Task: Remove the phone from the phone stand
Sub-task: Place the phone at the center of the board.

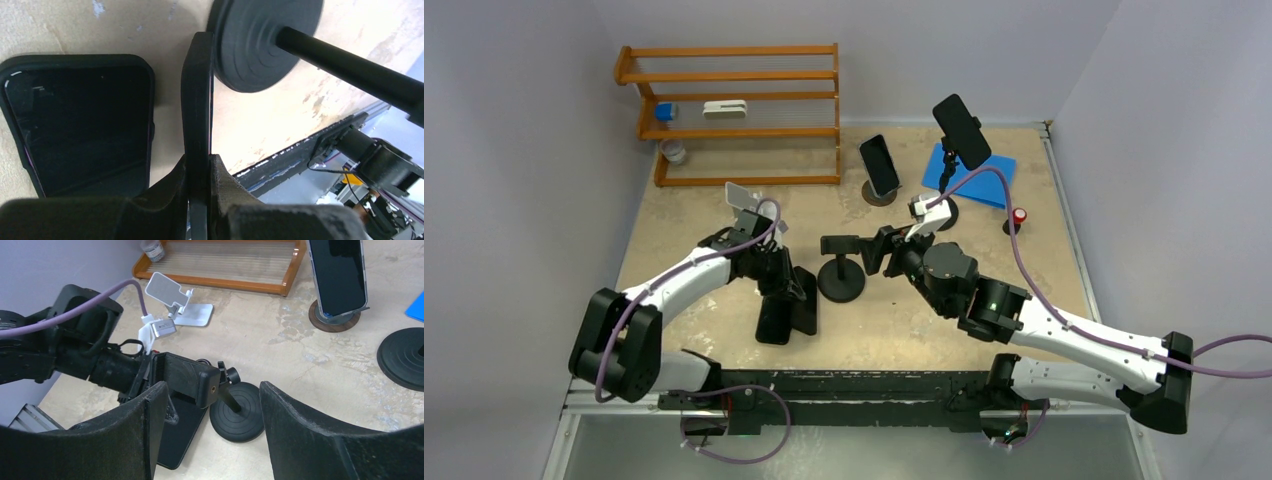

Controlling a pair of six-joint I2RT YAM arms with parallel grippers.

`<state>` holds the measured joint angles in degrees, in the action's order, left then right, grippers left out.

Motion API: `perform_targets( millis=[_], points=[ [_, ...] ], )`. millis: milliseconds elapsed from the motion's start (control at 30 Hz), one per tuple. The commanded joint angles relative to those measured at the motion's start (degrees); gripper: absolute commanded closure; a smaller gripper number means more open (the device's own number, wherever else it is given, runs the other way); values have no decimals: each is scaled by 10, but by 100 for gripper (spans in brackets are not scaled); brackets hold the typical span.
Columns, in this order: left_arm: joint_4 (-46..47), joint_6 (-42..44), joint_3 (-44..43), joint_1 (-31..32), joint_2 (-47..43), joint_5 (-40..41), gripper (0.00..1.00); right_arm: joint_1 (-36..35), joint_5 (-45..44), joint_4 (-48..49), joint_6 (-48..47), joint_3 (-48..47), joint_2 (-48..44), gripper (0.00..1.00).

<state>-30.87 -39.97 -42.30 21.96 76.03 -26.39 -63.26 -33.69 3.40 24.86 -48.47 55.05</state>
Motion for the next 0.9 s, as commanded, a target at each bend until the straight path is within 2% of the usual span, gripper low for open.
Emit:
perform_targets(
  millis=[0, 367, 767, 867],
  points=[
    [34, -24, -27, 5, 19, 13, 100, 1, -10, 25, 6, 0, -19, 30],
    [119, -20, -20, 38, 100, -90, 100, 1, -9, 27, 6, 7, -23, 30],
    [163, -3, -23, 42, 162, -147, 100, 1, -11, 23, 5, 8, -22, 30],
    [151, 1, -26, 42, 171, -136, 100, 1, -10, 25, 5, 8, -21, 30]
  ],
)
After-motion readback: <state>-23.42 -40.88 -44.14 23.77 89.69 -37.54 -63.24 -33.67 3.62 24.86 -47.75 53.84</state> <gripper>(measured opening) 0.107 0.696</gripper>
